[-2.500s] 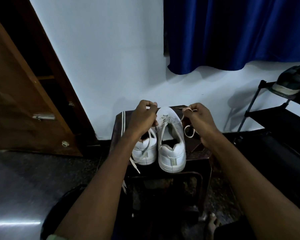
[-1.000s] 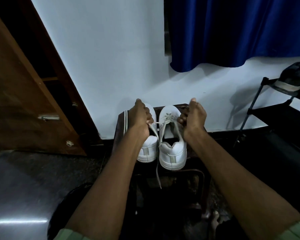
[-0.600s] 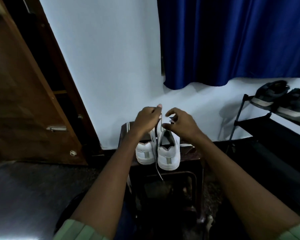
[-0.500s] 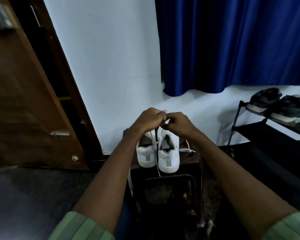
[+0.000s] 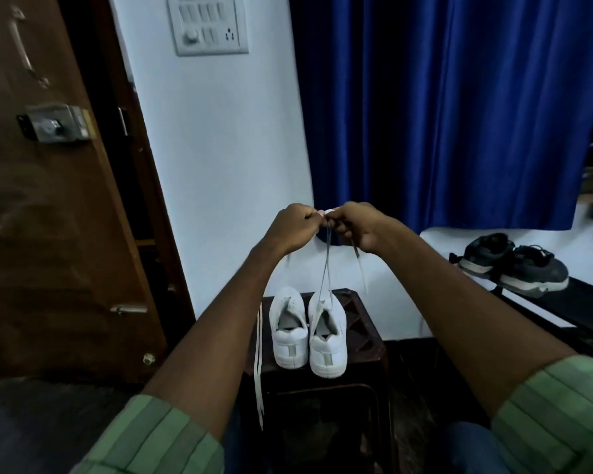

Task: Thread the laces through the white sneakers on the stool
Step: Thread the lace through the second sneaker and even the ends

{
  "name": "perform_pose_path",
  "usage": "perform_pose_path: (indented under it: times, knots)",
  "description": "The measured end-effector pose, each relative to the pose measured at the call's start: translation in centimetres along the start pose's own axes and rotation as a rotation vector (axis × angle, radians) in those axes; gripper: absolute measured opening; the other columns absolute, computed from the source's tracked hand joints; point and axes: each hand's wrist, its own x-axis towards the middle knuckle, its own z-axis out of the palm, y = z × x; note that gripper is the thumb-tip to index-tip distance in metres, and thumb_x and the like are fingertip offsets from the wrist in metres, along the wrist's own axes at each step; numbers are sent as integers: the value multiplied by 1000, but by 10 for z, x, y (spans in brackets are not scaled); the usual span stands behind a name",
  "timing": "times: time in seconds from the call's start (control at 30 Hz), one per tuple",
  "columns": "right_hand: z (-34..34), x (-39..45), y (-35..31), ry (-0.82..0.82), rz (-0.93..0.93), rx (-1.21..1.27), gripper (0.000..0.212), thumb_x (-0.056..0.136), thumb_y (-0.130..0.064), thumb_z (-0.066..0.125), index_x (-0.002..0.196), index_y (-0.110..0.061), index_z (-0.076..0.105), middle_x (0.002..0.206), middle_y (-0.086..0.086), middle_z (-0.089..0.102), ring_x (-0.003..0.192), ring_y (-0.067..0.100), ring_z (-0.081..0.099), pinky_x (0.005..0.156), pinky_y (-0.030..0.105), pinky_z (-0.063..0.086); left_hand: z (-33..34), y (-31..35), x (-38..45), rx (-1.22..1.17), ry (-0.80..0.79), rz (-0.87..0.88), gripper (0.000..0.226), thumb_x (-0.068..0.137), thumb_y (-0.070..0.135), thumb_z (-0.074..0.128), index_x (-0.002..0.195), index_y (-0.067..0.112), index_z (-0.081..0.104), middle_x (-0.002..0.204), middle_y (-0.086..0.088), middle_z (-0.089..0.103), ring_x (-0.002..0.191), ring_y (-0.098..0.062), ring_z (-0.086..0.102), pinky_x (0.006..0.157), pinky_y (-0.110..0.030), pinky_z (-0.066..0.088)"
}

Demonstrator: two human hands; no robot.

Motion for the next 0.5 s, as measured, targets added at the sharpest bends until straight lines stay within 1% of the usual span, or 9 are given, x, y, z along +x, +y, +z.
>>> perform_pose_path:
  times: [0.07, 0.17, 0.23, 0.3, 0.37, 0.4, 0.47, 0.5]
  knots:
    - [2, 0, -18, 5, -4, 80, 14, 95, 1, 53, 97, -1, 66, 73, 8, 61, 44, 6, 39, 37, 18, 33, -10, 13, 3, -9, 44, 40, 32, 105, 27, 52, 98, 13, 80, 67, 4, 61, 57, -12, 51, 62, -27, 41]
    - [5, -2, -40, 35, -14, 143, 23, 94, 6, 46, 105, 3, 66, 63, 5, 59, 39, 4, 41, 35, 16, 33, -23, 26, 5, 19, 143, 106, 22, 102, 26, 60, 95, 22, 80, 69, 9, 71, 51, 0, 59, 62, -23, 48]
    - [7, -7, -52, 0, -6, 151, 22, 96, 6, 42, 97, 3, 64, 63, 4, 56, 37, 4, 41, 35, 14, 32, -31, 34, 5, 31, 226, 130, 16, 99, 28, 66, 93, 25, 81, 70, 9, 75, 51, 2, 62, 64, -25, 54]
    - [9, -13, -60, -35, 13, 187, 23, 100, 5, 39, 93, 0, 60, 67, 5, 55, 38, 3, 43, 36, 12, 33, -39, 41, 5, 30, 290, 155, 15, 97, 23, 67, 92, 25, 81, 72, 9, 77, 54, -2, 67, 66, -29, 59]
    - [11, -15, -67, -49, 13, 255, 28, 101, 6, 34, 105, 2, 61, 73, 8, 61, 40, 3, 45, 39, 11, 37, -46, 48, 4, 12, 328, 177, 17, 95, 15, 66, 93, 22, 82, 76, 7, 78, 59, -8, 71, 71, -31, 61]
    - [12, -15, -70, -46, 6, 288, 31, 101, 7, 32, 112, 2, 60, 80, 12, 65, 41, 3, 47, 40, 11, 40, -49, 52, 3, 5, 347, 184, 17, 94, 13, 66, 93, 21, 81, 77, 7, 78, 60, -9, 72, 73, -31, 62]
    - [14, -15, -76, -6, -31, 310, 33, 100, 10, 35, 120, 3, 60, 96, 20, 70, 44, 6, 53, 42, 13, 45, -53, 58, 3, 11, 412, 194, 12, 94, 18, 70, 90, 22, 81, 73, 8, 77, 59, -7, 72, 72, -31, 62]
    - [15, -15, -79, 15, -55, 304, 33, 99, 10, 38, 120, 5, 63, 99, 21, 70, 48, 7, 57, 44, 14, 48, -55, 61, 3, 13, 456, 194, 10, 93, 22, 72, 87, 22, 80, 70, 8, 76, 59, -7, 72, 71, -30, 62]
